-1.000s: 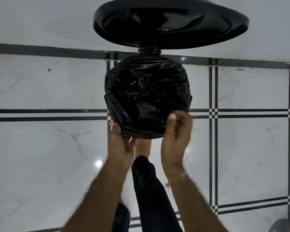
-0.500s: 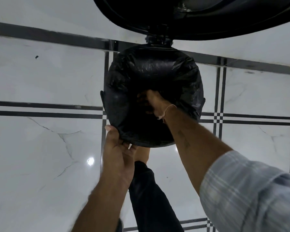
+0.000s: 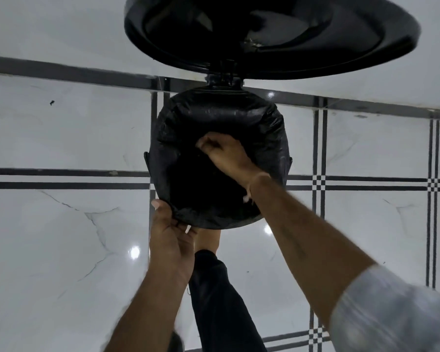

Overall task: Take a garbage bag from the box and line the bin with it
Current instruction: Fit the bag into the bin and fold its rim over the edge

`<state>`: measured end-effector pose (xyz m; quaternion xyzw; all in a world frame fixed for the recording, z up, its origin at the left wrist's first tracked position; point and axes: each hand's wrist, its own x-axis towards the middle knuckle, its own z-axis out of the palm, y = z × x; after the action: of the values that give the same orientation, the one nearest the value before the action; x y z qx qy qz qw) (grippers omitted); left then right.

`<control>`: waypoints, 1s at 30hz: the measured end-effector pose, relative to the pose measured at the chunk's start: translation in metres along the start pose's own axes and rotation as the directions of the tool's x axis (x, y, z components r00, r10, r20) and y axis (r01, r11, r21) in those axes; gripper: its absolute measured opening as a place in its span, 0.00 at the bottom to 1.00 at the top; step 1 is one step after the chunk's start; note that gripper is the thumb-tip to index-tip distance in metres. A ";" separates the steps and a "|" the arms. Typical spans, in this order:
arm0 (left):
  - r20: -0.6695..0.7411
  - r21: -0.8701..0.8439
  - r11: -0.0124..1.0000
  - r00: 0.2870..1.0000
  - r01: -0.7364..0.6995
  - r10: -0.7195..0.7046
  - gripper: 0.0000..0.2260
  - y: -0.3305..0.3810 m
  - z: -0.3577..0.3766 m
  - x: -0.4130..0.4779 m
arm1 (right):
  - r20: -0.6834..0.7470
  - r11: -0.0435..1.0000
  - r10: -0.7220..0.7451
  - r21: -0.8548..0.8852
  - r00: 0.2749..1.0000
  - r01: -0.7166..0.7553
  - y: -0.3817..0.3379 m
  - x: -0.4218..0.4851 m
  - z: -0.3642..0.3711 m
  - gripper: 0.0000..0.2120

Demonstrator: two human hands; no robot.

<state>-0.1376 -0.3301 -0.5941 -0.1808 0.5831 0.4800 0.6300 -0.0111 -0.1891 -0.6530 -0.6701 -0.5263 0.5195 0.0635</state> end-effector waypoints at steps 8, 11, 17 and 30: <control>0.017 0.007 1.000 1.000 0.017 -0.017 0.19 0.000 -0.001 0.003 | 0.157 0.969 0.231 -0.128 0.960 -0.213 0.007 0.036 0.021 0.20; 0.002 0.022 1.000 1.000 0.017 -0.017 0.20 0.000 0.001 -0.001 | 0.015 0.992 0.123 -0.005 0.992 -0.123 0.006 0.001 0.017 0.17; -0.046 0.070 0.997 0.999 0.015 -0.012 0.23 0.002 0.006 -0.004 | 0.206 0.975 0.220 -0.010 0.954 -0.222 0.024 -0.026 0.022 0.17; -0.034 0.059 0.998 0.999 0.039 -0.037 0.24 0.002 0.000 0.002 | 0.017 0.930 0.127 -0.350 0.992 -0.113 0.005 -0.090 0.009 0.16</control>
<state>-0.1397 -0.3279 -0.5954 -0.1808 0.6037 0.4474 0.6345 -0.0064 -0.2652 -0.6033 -0.6912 -0.5692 0.4342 -0.0984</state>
